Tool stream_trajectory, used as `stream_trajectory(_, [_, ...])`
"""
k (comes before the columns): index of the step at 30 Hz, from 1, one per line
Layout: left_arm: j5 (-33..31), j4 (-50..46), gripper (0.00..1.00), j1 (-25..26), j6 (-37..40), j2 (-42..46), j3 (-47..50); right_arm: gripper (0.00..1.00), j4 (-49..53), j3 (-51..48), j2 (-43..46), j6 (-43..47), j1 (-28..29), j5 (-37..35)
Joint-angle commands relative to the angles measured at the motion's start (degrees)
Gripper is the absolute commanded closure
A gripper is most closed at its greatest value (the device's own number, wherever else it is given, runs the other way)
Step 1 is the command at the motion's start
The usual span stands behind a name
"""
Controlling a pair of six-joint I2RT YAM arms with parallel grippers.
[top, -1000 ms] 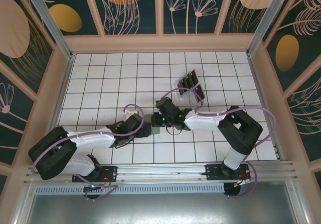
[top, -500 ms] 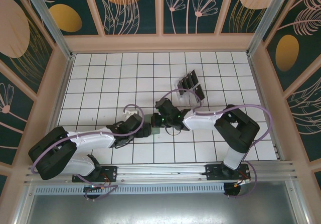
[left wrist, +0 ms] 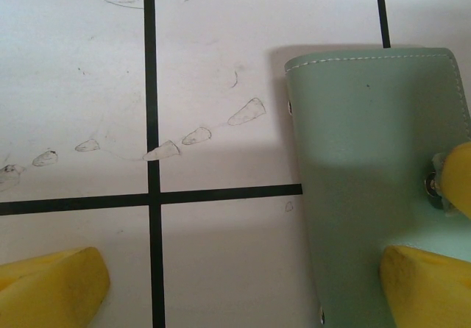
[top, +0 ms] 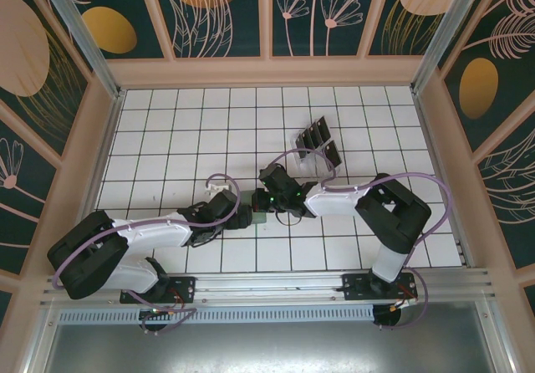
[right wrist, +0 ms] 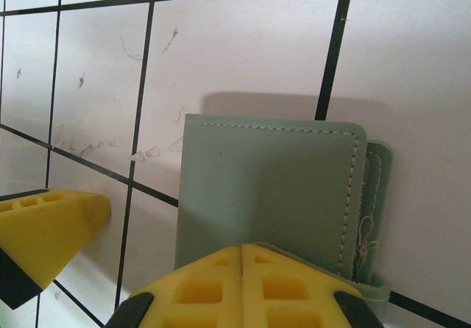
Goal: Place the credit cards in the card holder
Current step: Close the button on the card holder.
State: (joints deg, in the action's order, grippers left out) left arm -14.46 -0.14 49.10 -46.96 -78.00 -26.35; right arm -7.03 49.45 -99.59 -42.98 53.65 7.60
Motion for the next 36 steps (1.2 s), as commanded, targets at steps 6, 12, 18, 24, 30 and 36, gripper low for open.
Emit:
stream_trajectory(6, [0.2,-3.3,0.02,-0.8,-0.8,-2.0,3.4,1.00,-0.4,-2.8,-2.8,-1.3,0.4,1.7])
stream_trajectory(12, [0.0,-3.9,0.01,-0.9,-1.6,0.4,3.5,1.00,0.6,-3.6,-3.8,-0.9,0.4,1.4])
stream_trajectory(18, [-3.2,-7.4,0.01,-0.9,-4.1,7.9,3.3,1.00,2.1,-4.3,-5.2,-0.9,0.4,0.6])
stream_trajectory(24, [-5.4,-9.3,0.01,-0.9,-7.5,14.7,3.3,1.00,4.1,-4.4,-6.2,-0.9,0.3,0.1])
stream_trajectory(30, [-5.3,-10.8,0.02,-0.9,-7.3,15.5,1.6,1.00,5.0,-2.4,-4.8,-1.1,0.5,0.7])
stream_trajectory(36, [-9.0,-13.3,0.02,-0.9,-6.8,17.7,-2.1,0.65,9.6,9.4,-1.9,3.9,0.4,1.1])
